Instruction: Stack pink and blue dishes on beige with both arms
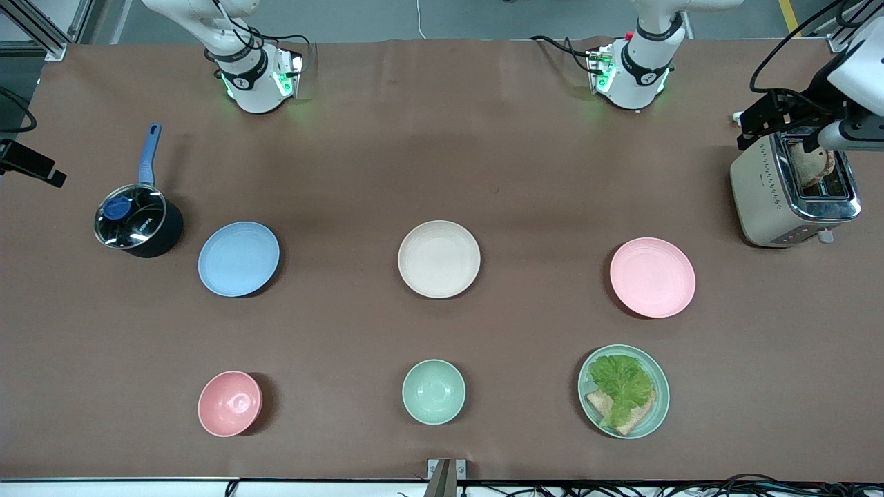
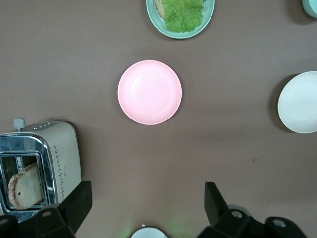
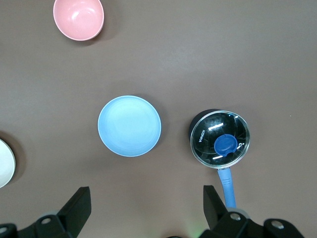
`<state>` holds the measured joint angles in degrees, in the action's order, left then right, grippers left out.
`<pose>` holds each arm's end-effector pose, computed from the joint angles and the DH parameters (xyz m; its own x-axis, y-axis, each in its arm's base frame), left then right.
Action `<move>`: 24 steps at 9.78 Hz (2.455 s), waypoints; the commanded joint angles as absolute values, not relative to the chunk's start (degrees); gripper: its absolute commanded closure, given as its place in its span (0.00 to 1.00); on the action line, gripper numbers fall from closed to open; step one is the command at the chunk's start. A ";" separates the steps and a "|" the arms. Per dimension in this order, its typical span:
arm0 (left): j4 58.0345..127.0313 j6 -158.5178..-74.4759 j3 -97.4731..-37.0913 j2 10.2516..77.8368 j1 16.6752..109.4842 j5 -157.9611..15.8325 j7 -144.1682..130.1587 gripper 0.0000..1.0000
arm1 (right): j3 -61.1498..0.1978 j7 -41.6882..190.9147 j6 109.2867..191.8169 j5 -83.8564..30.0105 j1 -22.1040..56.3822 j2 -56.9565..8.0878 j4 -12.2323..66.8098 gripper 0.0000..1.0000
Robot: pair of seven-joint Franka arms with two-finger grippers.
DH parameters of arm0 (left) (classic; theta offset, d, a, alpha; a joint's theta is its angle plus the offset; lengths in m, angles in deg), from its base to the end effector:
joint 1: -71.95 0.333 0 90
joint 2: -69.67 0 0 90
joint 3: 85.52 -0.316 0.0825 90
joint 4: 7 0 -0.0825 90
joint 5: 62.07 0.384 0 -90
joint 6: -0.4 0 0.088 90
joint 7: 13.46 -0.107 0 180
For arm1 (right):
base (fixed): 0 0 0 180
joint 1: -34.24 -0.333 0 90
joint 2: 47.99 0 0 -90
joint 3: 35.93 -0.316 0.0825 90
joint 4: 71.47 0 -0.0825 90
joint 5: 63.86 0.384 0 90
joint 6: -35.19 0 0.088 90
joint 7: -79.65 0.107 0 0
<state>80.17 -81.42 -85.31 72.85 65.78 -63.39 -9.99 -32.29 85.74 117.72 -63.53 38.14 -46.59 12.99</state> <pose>0.5184 -0.0608 0.6651 0.9978 -0.0540 -0.0391 -0.0532 -0.9984 0.0204 0.5443 -0.0709 0.6450 0.9703 -0.2348 -0.0582 -0.2351 -0.9720 0.0020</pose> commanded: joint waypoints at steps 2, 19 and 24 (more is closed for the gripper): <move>76.67 -78.96 -85.52 68.44 65.71 -61.91 -9.94 0.00 | -32.50 86.15 117.90 -62.98 38.46 -47.63 14.05 0.00; 93.10 -115.87 -85.52 33.82 86.72 -91.69 -62.57 0.10 | -32.85 58.99 172.90 -57.02 38.63 -27.51 47.17 0.00; 93.02 -116.32 -85.34 30.82 85.76 -91.52 -62.59 0.57 | -32.76 33.21 172.39 -33.85 42.40 -21.98 47.09 0.00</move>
